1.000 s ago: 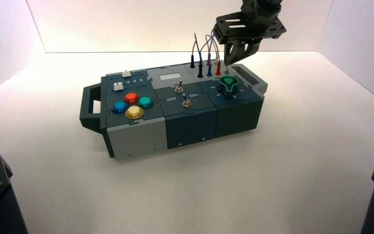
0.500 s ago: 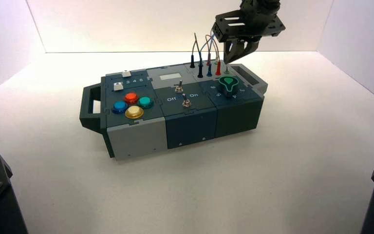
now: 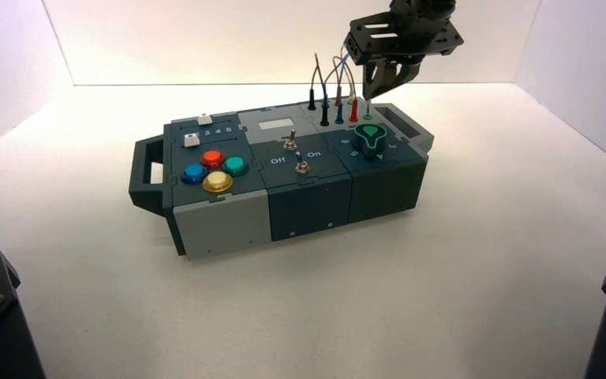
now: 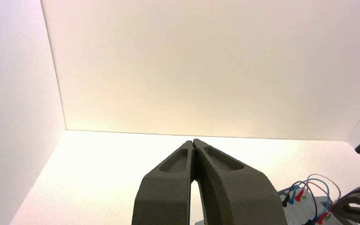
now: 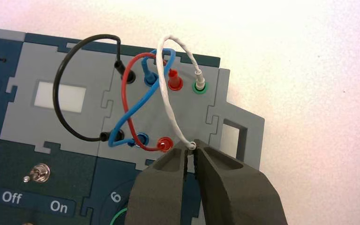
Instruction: Insert the white wire.
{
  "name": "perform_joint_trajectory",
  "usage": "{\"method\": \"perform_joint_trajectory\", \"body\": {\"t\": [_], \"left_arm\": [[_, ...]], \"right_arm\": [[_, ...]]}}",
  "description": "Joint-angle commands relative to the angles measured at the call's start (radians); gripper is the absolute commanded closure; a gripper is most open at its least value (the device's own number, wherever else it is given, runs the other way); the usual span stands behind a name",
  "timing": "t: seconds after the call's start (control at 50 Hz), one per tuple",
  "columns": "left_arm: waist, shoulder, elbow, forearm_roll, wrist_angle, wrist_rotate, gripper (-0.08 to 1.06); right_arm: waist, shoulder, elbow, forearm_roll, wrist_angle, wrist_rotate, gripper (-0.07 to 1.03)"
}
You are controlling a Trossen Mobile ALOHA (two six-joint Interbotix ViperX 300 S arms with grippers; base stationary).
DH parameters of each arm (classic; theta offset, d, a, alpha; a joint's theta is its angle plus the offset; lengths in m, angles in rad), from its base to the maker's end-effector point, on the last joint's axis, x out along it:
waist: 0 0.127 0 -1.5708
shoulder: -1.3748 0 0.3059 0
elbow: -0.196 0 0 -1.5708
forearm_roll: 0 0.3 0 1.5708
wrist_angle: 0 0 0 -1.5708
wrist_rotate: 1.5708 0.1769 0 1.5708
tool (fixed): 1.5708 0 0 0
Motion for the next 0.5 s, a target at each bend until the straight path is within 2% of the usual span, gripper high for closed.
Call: {"method": "perform_joint_trajectory", "body": {"t": [0.02,0.5], "left_arm": [[0.003,0.014,-0.026,0.0,-0.011,0.0,1.01],[0.003,0.012,-0.028,0.0,-0.011,0.002,1.01]], "right_arm": [[0.0,-0.008,-0.029,-0.002,-0.011,-0.002,0.99],[-0.003,0.015,-0.031,-0.006,-0.015,-0.002,0.99]]}}
